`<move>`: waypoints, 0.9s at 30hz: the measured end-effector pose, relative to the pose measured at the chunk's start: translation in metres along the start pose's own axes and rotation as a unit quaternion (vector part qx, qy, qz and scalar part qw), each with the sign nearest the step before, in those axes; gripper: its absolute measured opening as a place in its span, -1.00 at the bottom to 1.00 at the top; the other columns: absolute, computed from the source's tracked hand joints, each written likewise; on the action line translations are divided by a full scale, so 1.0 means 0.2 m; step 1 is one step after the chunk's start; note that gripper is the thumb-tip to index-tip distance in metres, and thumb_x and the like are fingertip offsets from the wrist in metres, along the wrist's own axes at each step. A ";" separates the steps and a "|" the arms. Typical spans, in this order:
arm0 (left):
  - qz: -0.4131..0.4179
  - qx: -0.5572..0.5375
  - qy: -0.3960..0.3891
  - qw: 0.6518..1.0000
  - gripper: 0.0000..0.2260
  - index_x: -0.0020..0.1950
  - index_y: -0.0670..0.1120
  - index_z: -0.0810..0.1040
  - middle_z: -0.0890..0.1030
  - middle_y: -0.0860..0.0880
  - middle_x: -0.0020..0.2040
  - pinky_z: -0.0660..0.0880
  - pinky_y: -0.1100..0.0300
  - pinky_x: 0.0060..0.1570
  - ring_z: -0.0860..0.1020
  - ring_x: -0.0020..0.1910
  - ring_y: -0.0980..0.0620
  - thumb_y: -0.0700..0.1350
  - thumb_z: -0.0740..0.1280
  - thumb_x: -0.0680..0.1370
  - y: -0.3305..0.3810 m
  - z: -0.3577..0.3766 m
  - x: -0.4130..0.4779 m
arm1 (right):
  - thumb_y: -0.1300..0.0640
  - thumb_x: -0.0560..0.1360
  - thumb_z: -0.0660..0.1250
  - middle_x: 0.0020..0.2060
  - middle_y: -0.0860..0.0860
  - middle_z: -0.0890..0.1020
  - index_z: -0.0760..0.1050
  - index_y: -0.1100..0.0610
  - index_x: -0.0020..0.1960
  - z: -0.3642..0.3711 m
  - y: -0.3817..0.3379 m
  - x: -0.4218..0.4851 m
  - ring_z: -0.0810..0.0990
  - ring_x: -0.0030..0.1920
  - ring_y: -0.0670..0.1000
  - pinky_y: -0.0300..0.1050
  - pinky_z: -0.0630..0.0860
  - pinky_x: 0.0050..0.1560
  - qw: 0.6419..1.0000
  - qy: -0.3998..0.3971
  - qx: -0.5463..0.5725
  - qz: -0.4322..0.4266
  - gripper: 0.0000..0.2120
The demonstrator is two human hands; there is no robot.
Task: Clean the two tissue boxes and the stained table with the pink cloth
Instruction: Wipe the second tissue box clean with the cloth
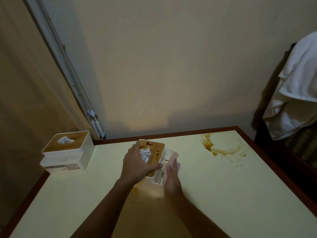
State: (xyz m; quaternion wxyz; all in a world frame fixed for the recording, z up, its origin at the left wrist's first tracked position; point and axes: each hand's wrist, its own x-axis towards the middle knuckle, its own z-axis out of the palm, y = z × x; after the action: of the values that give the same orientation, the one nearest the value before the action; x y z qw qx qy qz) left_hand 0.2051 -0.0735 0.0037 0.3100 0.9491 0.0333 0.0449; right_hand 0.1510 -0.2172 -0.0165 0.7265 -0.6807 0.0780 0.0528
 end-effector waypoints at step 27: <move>0.011 0.001 -0.010 1.000 0.20 0.56 0.01 0.09 0.26 -0.02 0.54 0.31 -0.17 0.40 0.28 0.48 -0.10 0.60 0.32 0.09 -0.01 -0.01 -0.01 | -0.45 0.55 -0.04 0.25 -0.34 0.25 0.11 -0.15 0.48 -0.03 0.02 0.04 0.37 0.19 -0.38 -0.58 0.41 -0.02 0.997 -0.075 0.019 0.017 -0.38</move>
State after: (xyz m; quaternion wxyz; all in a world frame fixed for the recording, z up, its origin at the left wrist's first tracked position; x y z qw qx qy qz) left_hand 0.2035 -0.0722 0.0038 0.3091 0.9500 0.0200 0.0392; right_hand 0.1571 -0.2239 -0.0232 0.7421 -0.6595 0.0353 0.1148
